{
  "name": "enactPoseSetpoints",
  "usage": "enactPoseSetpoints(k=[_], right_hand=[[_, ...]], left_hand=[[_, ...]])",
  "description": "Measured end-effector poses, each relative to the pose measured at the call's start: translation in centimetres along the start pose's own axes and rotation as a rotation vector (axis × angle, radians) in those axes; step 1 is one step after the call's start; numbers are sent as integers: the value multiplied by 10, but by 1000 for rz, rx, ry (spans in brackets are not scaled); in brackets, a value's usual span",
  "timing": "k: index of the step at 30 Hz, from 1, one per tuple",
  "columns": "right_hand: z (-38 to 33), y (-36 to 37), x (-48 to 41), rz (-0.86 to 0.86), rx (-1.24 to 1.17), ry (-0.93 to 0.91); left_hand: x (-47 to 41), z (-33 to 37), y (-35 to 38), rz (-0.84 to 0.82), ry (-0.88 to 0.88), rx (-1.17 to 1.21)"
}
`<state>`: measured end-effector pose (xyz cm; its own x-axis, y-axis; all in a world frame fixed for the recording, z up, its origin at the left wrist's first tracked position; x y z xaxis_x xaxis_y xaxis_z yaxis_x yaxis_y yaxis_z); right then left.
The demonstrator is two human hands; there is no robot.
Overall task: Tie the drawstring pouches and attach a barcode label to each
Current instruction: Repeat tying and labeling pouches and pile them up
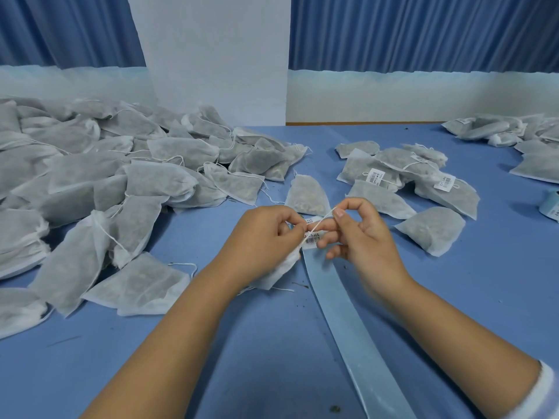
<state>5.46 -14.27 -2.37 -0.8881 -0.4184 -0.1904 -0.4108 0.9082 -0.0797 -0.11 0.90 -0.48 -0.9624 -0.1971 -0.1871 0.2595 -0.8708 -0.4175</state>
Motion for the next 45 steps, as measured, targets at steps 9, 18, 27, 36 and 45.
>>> enactPoseSetpoints(k=[9, 18, 27, 36, 45], right_hand=[[1, 3, -1, -34, -37, 63], [1, 1, -3, -28, 55, 32], [-2, -8, -6, 68, 28, -32], [-10, -8, 1, 79, 80, -174], [-6, 6, 10, -2, 391, -373]], left_hand=[[-4, -3, 2, -15, 51, -64], [-2, -6, 7, -113, -2, 26], [3, -14, -13, -389, -126, 20], [-8, -22, -33, 3, 43, -4], [-11, -12, -37, 206, 70, 314]])
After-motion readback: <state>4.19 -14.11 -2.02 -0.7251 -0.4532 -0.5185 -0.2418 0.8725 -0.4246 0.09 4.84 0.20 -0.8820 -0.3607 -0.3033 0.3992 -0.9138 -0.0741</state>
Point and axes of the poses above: each hand's wrist, its own x-axis away from the middle knuckle, its own y-axis out of the palm, z = x × y, the point moved 3 cm from there along -x, towards the middle knuckle, and after that the axes turned 13 degrees about x, right-handed, at the moved point
